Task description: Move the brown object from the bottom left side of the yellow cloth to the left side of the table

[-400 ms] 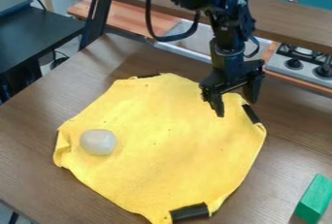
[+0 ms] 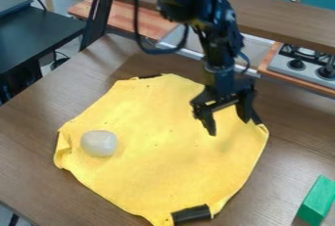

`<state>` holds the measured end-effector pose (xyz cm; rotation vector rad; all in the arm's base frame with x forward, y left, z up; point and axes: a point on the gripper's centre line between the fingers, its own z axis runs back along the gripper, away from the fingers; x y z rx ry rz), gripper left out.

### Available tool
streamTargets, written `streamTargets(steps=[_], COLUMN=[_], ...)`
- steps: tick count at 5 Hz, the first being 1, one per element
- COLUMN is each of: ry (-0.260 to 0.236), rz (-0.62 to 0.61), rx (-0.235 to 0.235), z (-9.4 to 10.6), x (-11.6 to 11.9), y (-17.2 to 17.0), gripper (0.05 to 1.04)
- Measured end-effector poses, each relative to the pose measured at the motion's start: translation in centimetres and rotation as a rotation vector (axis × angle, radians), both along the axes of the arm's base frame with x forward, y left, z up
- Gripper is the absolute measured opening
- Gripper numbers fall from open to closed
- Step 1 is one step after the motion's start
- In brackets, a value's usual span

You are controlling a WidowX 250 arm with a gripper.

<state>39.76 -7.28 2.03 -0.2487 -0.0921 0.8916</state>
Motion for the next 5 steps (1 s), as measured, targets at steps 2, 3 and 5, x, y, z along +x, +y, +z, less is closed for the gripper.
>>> streamTargets(steps=[2,3,5], ry=[-0.067,-0.038,0.047], rz=[0.105,0.195,0.29], rx=[0.063,0.187,0.146], z=[2.7,2.5,2.1], x=[-2.3,-4.2,-8.4], y=[3.4,5.6,10.9], gripper=[1.0,1.0,1.0])
